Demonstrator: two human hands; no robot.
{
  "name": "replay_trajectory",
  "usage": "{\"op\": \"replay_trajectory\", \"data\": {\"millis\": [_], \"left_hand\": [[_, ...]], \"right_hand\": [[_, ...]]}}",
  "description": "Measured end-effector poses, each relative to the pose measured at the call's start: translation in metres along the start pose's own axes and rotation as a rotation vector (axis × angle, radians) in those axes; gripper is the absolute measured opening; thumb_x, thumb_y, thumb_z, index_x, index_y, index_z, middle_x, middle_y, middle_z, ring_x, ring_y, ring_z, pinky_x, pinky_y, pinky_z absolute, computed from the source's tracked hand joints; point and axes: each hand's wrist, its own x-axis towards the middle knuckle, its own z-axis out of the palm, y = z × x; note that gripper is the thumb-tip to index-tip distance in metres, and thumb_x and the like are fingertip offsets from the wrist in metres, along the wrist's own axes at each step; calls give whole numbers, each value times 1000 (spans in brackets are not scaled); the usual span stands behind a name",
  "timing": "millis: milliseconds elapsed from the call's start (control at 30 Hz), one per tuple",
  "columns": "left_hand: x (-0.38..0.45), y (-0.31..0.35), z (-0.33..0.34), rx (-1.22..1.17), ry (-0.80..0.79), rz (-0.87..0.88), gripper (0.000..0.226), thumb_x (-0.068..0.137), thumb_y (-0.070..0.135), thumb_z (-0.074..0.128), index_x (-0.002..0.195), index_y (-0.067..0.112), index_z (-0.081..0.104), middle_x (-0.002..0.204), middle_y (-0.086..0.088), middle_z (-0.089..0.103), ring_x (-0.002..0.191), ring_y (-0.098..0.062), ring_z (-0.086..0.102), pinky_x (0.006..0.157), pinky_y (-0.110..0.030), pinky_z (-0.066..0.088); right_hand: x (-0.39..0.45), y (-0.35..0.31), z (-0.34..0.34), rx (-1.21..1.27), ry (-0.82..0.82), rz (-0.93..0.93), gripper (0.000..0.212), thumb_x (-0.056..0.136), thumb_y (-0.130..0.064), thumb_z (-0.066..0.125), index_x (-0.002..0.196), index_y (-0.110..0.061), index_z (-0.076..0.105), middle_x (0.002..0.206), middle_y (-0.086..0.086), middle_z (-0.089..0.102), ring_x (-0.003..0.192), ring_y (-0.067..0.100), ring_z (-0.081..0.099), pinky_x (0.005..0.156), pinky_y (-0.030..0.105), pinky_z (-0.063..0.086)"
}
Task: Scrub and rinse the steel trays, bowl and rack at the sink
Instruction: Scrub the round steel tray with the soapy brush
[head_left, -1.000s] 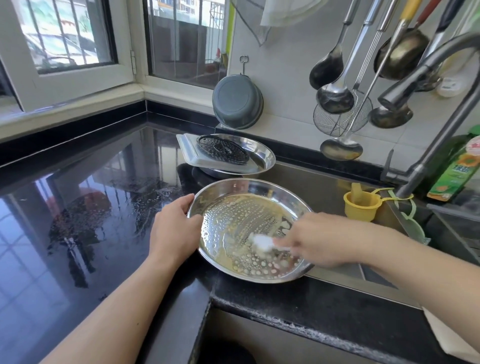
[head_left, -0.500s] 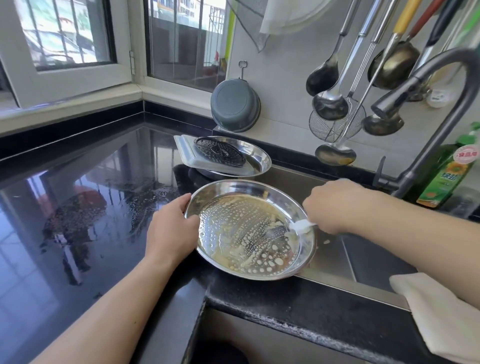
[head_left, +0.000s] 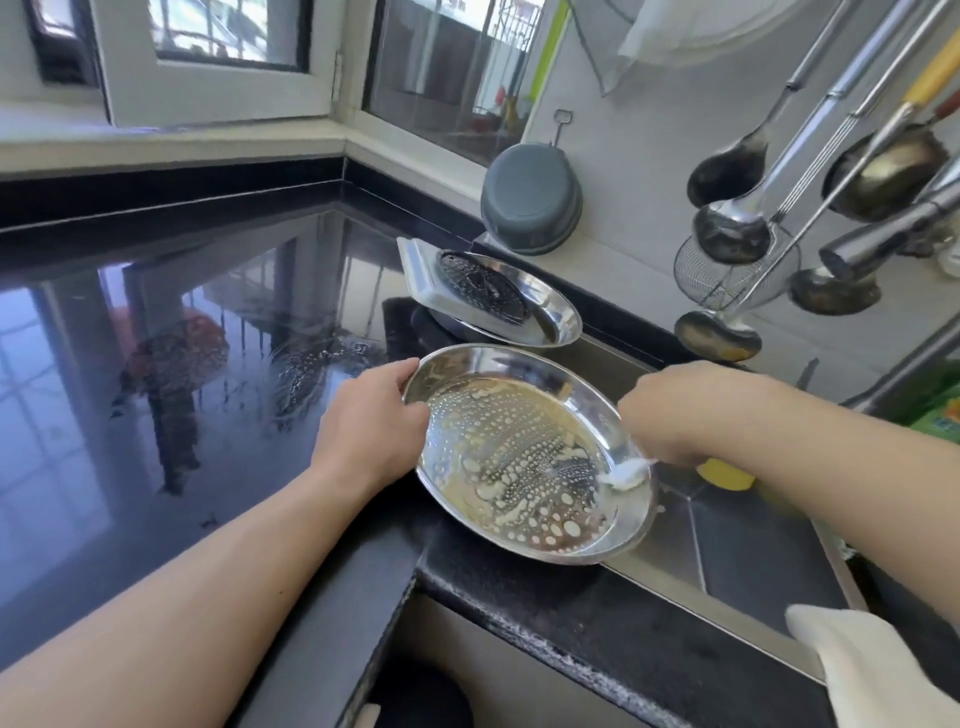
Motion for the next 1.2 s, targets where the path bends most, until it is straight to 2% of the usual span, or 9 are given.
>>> {"op": "replay_trajectory", "data": {"millis": [100,233,400,567,667,800,1000,1133,1200], "left_hand": [[-1,1,-2,-15,-4,-2,44,69,29,43,101,29,73,82,10,74,86,-22,66,75,-40,57],[1,1,0,16,0,0,35,78,22,51,103,31,74,85,9,75,89,-24,65,76,-40,56],[2,-1,1,38,4,-1,40,82,14,54,110,36,74,91,11,76,92,-24,65,78,-40,56],[3,-2,1,36,10,4,37,83,14,56,109,32,74,92,9,76,93,-25,65,79,-41,56],[2,-1,1,23,8,4,33,83,14,56,105,30,74,89,9,75,90,-25,64,78,-42,56],[3,-1,1,30,16,9,30,83,13,56,102,29,74,87,8,75,90,-26,64,77,-42,56],[4,-3,3,15,20,4,30,85,17,58,108,29,74,97,7,77,97,-27,64,80,-40,54],[3,-2,2,-15,-5,-13,39,78,36,53,111,34,74,102,8,77,99,-25,64,83,-41,55],[3,-1,1,-20,-9,-18,53,72,40,48,119,39,73,109,9,77,105,-25,65,87,-41,55]], "right_hand": [[21,9,5,26,158,96,31,95,-8,53,124,-15,59,123,8,60,106,31,63,82,41,53],[29,15,10,25,177,79,28,95,-8,52,121,-16,60,124,8,60,106,32,64,78,40,51],[19,28,17,115,35,4,30,86,1,45,75,-26,53,90,0,53,76,27,53,64,33,45],[15,40,28,350,-53,-9,43,91,1,50,113,-27,74,87,-6,65,65,14,56,55,25,48],[16,47,27,457,-94,73,12,94,-12,62,93,-6,72,63,2,69,50,15,60,56,26,54],[22,57,17,355,-123,191,45,103,-33,52,66,-10,61,43,-1,56,44,18,51,57,27,49],[27,52,-3,391,-249,255,36,103,-32,50,73,-14,59,60,-1,56,45,14,44,50,23,40],[53,44,-9,392,107,423,15,95,-28,61,89,-14,59,79,1,55,80,26,59,77,33,49],[62,35,-15,346,284,418,12,97,-31,59,101,-20,61,80,0,47,82,28,53,72,37,43]]}}
